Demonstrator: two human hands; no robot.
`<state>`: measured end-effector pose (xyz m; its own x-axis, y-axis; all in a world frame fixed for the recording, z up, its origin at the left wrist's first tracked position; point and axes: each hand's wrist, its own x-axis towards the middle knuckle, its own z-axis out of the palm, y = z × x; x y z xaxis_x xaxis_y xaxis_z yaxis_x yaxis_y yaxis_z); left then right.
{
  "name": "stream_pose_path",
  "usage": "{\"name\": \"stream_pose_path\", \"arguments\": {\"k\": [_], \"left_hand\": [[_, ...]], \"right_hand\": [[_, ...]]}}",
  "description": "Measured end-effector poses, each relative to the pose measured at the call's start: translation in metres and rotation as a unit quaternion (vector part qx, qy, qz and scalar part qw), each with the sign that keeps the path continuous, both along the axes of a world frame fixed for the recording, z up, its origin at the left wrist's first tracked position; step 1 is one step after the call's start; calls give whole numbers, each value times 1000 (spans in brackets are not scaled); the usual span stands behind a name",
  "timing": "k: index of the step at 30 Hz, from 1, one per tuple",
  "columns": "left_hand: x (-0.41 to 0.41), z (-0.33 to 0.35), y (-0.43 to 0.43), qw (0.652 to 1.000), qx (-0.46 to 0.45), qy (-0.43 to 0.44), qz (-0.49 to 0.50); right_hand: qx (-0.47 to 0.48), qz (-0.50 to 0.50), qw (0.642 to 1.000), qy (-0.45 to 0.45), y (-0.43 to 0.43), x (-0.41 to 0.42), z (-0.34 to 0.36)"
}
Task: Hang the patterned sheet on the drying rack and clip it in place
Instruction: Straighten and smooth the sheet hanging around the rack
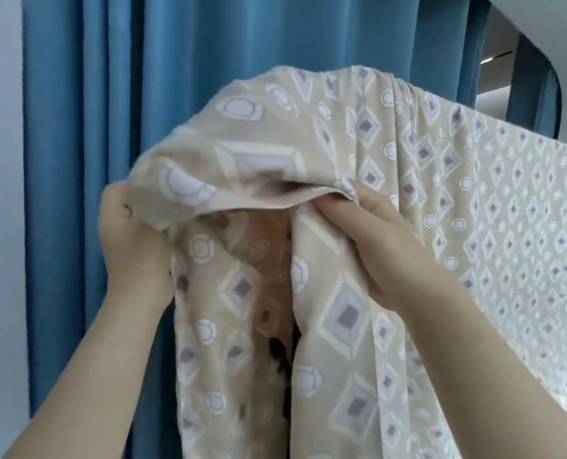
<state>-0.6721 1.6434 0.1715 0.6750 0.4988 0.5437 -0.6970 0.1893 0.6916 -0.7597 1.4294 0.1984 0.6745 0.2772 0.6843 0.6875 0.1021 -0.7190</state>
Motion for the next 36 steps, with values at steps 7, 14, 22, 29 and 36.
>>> {"name": "stream_pose_path", "arguments": {"k": [7, 14, 22, 29, 36], "left_hand": [[-45, -30, -17, 955, 291, -61, -7], [-36, -18, 11, 965, 175, -58, 188], [-50, -19, -2, 978, 187, 86, 37], [-52, -42, 37, 981, -5, -5, 196], [-64, -61, 39, 1000, 11, -2, -13]], "right_hand": [[-11, -166, 985, 47, 37, 39, -26], [52, -239, 968, -47, 38, 40, -30], [-101, -255, 955, -112, 56, 32, -33], [-79, -310, 926, -201, 71, 36, -60], [-143, -294, 893, -309, 108, 40, -98]]}}
